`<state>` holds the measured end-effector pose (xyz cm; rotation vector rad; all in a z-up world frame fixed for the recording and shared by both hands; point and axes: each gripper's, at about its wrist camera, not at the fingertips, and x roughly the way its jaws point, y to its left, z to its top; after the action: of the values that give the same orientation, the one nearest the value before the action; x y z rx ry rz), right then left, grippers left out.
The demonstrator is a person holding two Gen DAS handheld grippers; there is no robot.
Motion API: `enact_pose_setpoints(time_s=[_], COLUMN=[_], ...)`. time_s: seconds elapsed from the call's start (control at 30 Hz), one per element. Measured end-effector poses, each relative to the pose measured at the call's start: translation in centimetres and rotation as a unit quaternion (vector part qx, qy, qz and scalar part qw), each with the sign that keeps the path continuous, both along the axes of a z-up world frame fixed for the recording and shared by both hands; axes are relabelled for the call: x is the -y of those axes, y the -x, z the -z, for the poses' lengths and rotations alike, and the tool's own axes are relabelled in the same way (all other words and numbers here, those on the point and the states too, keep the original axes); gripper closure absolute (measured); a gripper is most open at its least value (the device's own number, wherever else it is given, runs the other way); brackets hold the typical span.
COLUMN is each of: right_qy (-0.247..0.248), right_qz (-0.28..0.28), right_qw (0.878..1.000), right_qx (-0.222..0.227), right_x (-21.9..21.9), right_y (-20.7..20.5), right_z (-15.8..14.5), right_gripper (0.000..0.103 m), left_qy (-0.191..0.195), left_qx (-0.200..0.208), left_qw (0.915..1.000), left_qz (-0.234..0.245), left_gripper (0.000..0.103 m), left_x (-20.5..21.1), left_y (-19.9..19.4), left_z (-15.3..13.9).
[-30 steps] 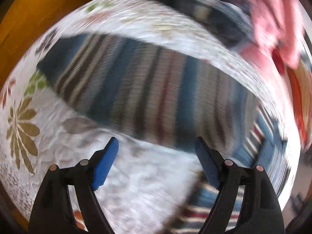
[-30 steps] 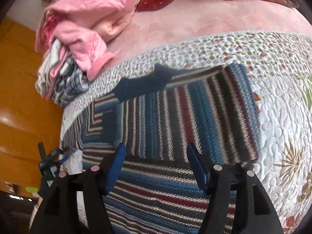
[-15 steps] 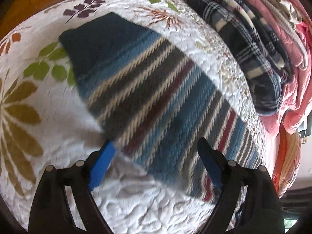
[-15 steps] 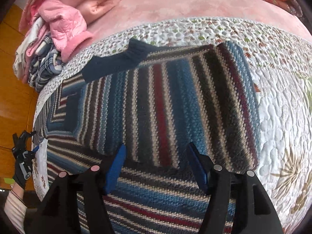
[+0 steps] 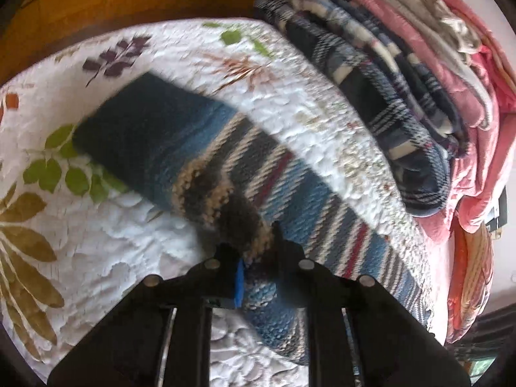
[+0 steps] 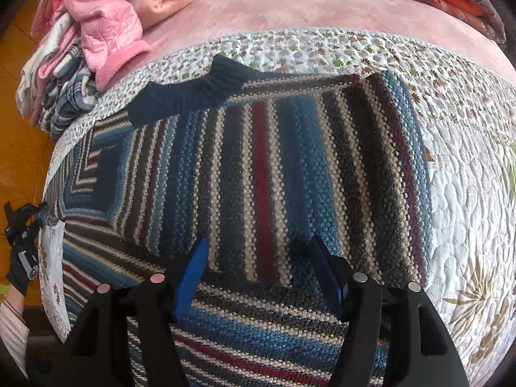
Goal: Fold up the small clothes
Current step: 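Fold the held sleeve across the sweater body with the left tool, release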
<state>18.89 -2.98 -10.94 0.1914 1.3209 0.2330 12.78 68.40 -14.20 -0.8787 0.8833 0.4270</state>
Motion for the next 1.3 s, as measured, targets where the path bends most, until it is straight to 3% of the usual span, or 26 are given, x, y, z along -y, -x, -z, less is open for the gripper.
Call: enact_pose_setpoints(time_s=[0.23, 0.4, 0.67, 0.9, 1.17, 1.3], right_qy=[0.014, 0.019, 0.025, 0.032, 0.054, 0.054], right_qz=[-0.005, -0.001, -0.006, -0.011, -0.028, -0.028], right_qw=[1.000, 1.000, 1.000, 0.999, 0.998, 0.998], right_qx=[0.001, -0.008, -0.004, -0.004, -0.002, -0.003], right_x=[-0.1, 0.3, 0.6, 0.5, -0.5, -0.5], right_y=[-0.1, -0.5, -0.7, -0.7, -0.8, -0.8], right_z=[0.1, 0.8, 0.7, 0.9, 1.4, 1.6], right_gripper=[0.038, 0.038, 0.038, 0.038, 0.037, 0.037], left_qy=[-0.018, -0.023, -0.025, -0.029, -0.031, -0.012], left_qx=[0.042, 0.068, 0.098, 0.098, 0.069, 0.039], left_qw=[0.9980, 0.9916, 0.9694, 0.9489, 0.9342, 0.9312], left_qz=[0.045, 0.107, 0.224, 0.299, 0.349, 0.362], left_gripper=[0.091, 0.091, 0.092, 0.091, 0.089, 0.085], left_x=[2.9, 8.0, 18.7, 25.7, 29.3, 30.4], left_y=[-1.7, -3.1, -5.6, -6.4, -6.4, -6.3], left_z=[-3.4, -6.1, -8.6, -7.8, -4.7, -2.6])
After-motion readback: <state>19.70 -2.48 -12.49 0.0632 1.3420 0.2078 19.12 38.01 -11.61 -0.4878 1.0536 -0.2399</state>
